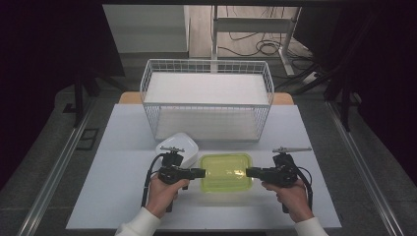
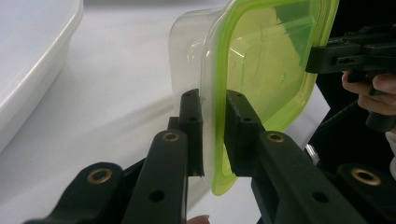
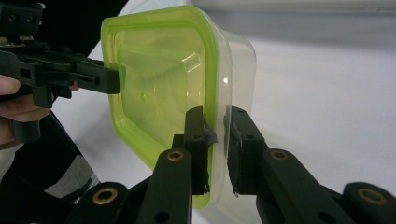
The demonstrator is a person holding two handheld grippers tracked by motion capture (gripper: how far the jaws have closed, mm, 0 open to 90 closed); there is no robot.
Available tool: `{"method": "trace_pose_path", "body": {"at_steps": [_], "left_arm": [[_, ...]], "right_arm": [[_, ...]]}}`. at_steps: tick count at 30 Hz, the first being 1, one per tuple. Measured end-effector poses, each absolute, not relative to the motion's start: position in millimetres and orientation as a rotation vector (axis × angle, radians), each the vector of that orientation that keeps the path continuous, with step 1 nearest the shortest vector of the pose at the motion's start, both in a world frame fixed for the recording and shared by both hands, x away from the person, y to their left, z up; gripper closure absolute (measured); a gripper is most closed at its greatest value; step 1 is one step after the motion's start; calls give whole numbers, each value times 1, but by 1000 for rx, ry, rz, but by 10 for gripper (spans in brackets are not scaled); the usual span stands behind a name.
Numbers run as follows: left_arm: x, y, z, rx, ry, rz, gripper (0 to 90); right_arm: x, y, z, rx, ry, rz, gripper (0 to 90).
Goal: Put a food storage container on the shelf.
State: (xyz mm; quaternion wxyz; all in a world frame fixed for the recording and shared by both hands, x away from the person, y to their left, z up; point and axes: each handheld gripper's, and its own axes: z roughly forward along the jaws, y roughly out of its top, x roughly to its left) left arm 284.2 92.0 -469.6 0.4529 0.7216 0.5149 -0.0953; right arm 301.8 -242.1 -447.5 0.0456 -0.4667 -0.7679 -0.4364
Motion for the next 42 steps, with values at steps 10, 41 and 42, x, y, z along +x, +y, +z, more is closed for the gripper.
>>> {"method": "trace_pose_path", "body": {"at_steps": [10,41,42], "left_arm": [[289,96,-453,1789,1227,-215,788],[302,120,-391,1774,1149,-108,792],[303,120,-388,1773,1145,-102,792]], "right_arm": [[298,-240,-431,-1404,-2380,-1412,786],[311,-221,-377,-1290,-2444,-1583,783],[312,-220,-376,-1290,-2444,-1590,783]]}}
